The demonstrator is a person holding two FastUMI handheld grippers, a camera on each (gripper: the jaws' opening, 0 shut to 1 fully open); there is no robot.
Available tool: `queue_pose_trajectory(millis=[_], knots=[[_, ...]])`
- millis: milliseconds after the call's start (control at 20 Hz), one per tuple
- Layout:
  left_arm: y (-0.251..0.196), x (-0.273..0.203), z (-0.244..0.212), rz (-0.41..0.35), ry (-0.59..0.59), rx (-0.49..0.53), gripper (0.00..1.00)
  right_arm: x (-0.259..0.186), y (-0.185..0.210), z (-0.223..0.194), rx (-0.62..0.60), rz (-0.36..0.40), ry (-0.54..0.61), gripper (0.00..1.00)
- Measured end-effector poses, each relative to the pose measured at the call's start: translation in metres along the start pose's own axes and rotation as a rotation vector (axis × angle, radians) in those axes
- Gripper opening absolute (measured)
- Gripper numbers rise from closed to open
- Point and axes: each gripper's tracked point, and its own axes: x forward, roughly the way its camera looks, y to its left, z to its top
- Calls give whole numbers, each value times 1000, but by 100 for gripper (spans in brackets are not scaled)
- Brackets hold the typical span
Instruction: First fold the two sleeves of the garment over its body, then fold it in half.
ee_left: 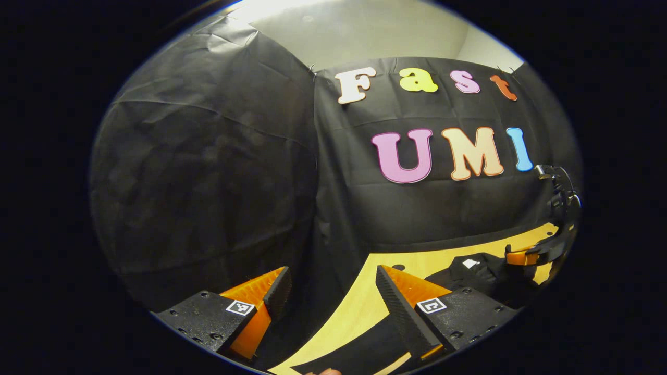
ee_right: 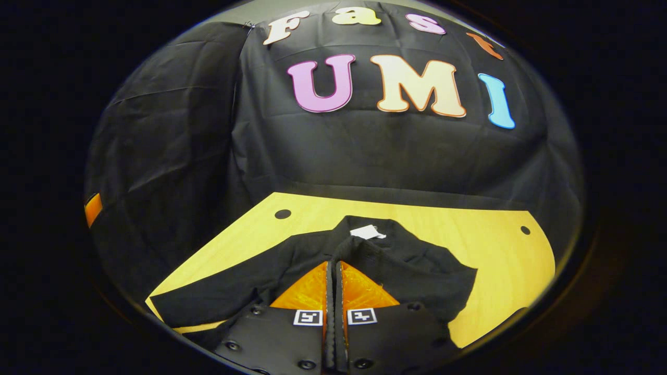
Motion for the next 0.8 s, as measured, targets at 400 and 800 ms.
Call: queue_pose_trajectory(millis=[400, 800], knots=[[19, 6, -68, -22, 147, -13, 100, 10, 41, 14, 10, 34, -50, 97], [6, -9, -179, -73, 426, -34, 98, -14, 15, 6, -29, -18, -58, 100]])
